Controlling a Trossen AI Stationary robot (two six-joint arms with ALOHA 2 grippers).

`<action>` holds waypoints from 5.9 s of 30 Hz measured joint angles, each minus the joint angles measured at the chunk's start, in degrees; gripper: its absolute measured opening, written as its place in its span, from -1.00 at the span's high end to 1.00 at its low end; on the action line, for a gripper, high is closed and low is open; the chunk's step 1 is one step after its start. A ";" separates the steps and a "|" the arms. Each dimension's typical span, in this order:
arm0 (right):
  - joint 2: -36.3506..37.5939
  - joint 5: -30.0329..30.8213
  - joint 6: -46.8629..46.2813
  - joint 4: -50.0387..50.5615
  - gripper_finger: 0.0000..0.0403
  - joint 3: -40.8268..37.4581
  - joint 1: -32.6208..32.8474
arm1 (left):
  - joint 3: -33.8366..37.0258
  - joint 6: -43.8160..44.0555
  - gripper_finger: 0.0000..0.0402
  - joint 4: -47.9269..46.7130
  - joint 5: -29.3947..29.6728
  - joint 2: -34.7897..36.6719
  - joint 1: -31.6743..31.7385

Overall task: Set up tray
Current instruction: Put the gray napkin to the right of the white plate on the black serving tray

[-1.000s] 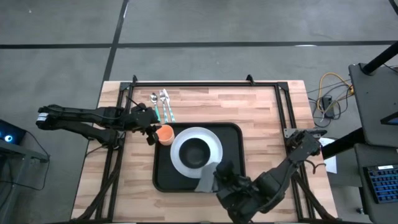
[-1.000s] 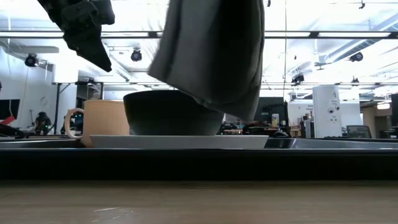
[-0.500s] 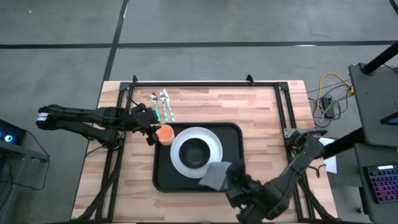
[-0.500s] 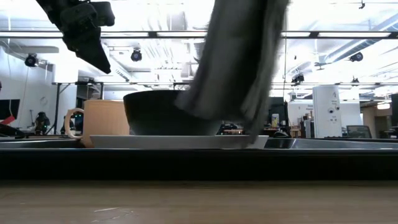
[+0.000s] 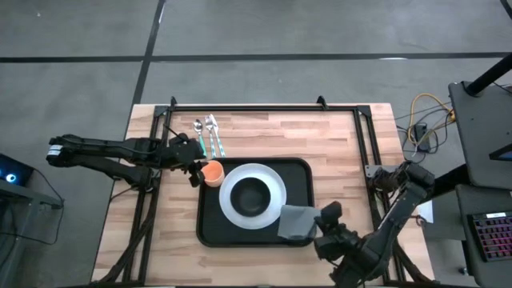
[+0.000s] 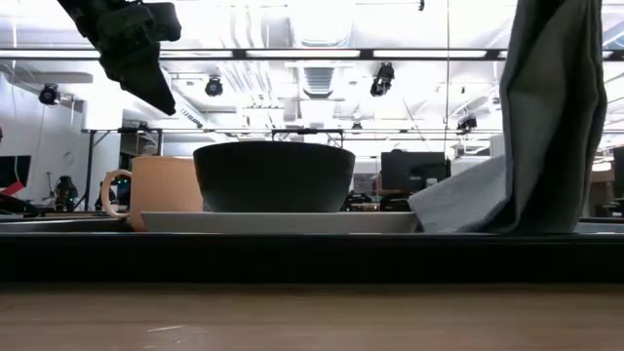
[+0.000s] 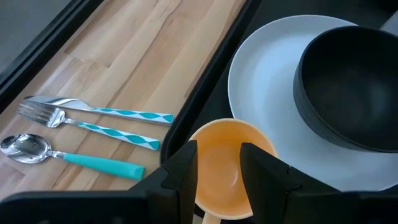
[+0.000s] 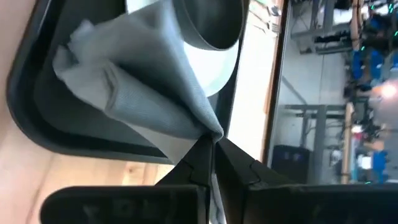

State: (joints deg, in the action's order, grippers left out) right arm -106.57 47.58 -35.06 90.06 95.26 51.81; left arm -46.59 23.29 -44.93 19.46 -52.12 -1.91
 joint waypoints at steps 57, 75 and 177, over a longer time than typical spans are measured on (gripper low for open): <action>14.10 -34.91 -34.09 -22.18 0.96 4.46 -5.32 | 2.00 1.69 0.49 0.85 -0.33 -0.02 0.00; 13.74 -48.47 -27.24 -39.55 0.96 -7.37 -5.85 | 2.00 4.29 0.49 0.97 -3.35 -0.38 0.00; 7.95 -28.81 -29.41 -45.40 0.08 -32.06 -17.10 | 1.66 1.26 0.49 8.52 -4.83 -7.35 -0.76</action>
State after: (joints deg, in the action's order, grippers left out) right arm -98.62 18.77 -64.46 44.65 63.20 34.71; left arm -44.93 24.56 -36.40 14.63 -59.46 -2.68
